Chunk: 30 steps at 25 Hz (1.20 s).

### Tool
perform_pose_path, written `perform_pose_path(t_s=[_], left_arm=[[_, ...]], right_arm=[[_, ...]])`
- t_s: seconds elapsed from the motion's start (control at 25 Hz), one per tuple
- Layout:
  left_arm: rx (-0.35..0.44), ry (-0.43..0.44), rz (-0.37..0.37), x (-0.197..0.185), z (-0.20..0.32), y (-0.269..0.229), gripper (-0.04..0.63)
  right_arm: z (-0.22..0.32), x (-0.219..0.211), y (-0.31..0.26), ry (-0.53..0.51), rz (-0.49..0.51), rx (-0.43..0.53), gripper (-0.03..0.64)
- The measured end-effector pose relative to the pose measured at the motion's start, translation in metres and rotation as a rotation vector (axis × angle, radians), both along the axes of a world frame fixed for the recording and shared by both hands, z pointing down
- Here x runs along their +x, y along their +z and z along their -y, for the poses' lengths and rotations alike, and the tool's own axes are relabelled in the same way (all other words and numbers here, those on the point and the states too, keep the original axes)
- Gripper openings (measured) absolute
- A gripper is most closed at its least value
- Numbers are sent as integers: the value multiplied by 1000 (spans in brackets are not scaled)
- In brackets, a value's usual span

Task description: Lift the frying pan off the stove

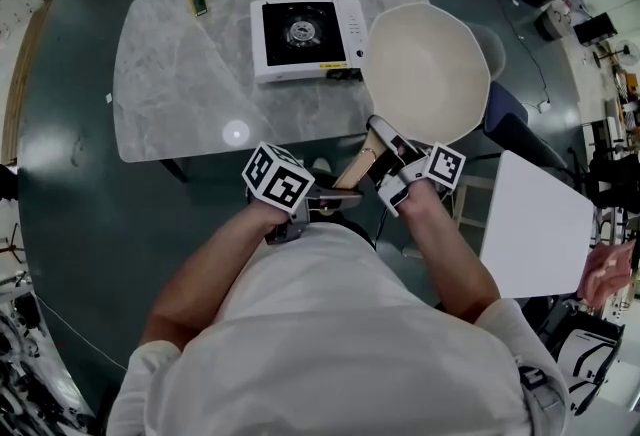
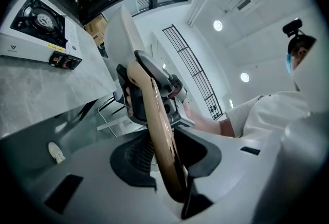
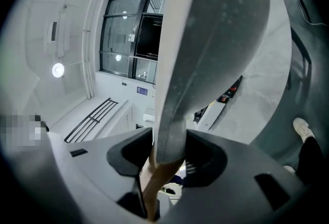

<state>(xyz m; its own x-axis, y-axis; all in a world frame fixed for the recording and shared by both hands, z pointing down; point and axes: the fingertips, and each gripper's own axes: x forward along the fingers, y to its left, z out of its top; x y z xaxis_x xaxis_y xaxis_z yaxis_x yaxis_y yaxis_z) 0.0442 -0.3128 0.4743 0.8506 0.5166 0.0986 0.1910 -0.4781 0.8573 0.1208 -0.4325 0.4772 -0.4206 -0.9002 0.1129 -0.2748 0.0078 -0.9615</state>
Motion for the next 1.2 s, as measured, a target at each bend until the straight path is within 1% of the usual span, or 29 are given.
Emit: perform_pose_path(t_s=[0.92, 1.2], left_arm=[[6, -20, -2, -7, -1, -8, 126], [4, -29, -11, -5, 0, -12, 126]], right_arm=[[0, -10, -8, -31, 12, 5, 179], [1, -9, -10, -42, 1, 9, 181]])
